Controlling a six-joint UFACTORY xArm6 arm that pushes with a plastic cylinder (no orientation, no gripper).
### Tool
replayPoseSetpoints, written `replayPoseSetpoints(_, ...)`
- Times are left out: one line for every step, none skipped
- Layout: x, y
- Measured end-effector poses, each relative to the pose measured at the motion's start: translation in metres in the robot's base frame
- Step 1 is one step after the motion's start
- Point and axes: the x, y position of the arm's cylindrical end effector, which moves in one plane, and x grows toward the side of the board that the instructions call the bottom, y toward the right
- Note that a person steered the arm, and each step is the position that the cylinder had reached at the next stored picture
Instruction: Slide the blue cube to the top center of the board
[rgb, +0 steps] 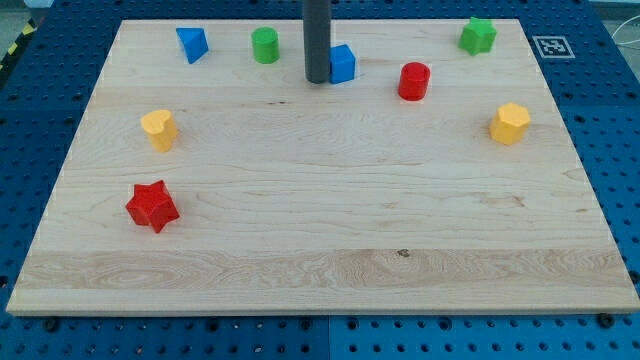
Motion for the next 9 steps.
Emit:
replayPoseSetpoints(-0.004,0.016)
replayPoseSetpoints(-0.015,0.021)
replayPoseSetpoints(-0.023,0.022)
replayPoseSetpoints(-0.028,0.028)
replayPoseSetpoints(0.0,0.036)
replayPoseSetpoints(0.002,0.048)
replayPoseSetpoints(-0.014,0.045)
replayPoseSetpoints(-0.03,0.044)
replayPoseSetpoints(-0.045,0.046)
